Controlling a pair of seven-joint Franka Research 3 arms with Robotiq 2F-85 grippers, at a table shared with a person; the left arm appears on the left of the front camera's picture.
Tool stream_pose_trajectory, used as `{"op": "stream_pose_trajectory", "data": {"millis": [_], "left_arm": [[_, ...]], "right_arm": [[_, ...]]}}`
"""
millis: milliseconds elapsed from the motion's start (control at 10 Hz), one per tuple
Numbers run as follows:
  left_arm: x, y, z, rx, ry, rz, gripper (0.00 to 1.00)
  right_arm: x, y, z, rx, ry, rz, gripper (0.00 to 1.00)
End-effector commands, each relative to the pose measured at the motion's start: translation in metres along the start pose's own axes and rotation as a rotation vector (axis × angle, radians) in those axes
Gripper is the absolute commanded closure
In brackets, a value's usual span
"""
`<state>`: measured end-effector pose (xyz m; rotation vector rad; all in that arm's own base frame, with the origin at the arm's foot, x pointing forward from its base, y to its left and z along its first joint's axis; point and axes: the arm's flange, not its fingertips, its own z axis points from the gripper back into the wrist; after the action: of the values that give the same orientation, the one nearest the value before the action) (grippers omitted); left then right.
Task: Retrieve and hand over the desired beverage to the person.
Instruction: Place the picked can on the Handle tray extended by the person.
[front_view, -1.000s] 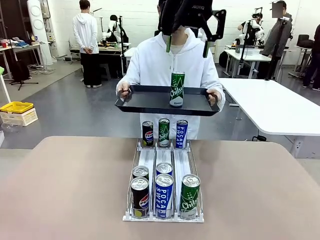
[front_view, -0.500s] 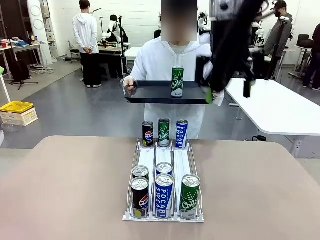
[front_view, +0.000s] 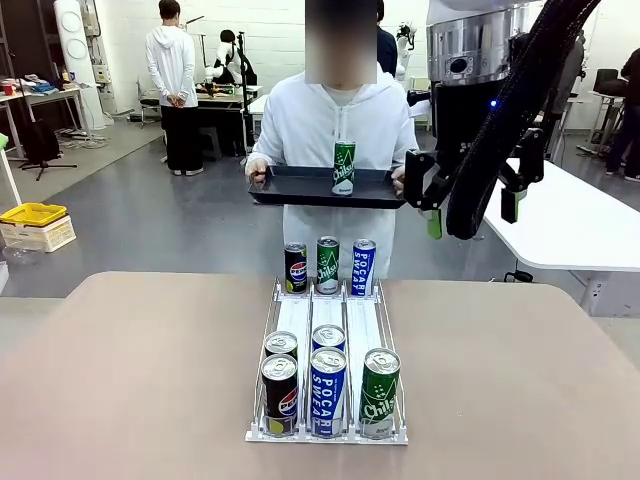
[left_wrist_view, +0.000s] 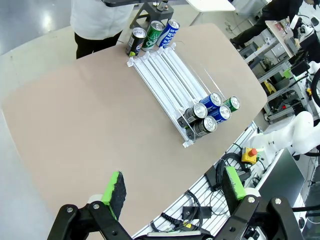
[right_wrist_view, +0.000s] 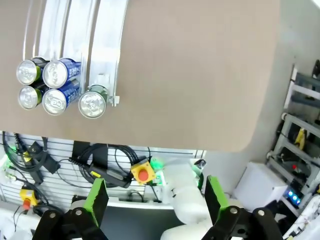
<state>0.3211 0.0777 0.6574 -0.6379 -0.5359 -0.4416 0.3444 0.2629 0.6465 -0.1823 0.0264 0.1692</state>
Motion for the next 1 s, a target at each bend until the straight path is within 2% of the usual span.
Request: {"op": "stream_pose_trajectory", "data": {"millis": [0,500,600,700,800,900], "left_arm": [[-0.001,0.001,0.002,-0.011,-0.005,-0.022,0.0],[-0.001,0.001,0.002,-0.011,-0.005,-0.022,0.0],[-0.001,0.001,0.002,-0.011,-0.005,-0.022,0.0],[-0.001,0.001,0.002,-0.011,-0.005,-0.022,0.0],[-0.001,0.001,0.002,-0.011,-0.005,-0.022,0.0],[-0.001,0.001,0.002,-0.011,-0.005,-0.022,0.0]], "right_arm": [[0.001,0.0,0.003,-0.003,0.008,0.014,0.0],[0.0,0.0,0.003,0.002,-0.003,0.002,0.0],[-0.019,-0.037,0.007,0.129,-0.041,0.089,0.0],[-0.048,-0.088,0.01,0.211,-0.16,0.149,0.0],[-0.074,-0.137,0.007,0.292,-0.273,0.102,0.0],[-0.101,-0.184,-0.002,0.42,-0.367,0.14,0.0]]}}
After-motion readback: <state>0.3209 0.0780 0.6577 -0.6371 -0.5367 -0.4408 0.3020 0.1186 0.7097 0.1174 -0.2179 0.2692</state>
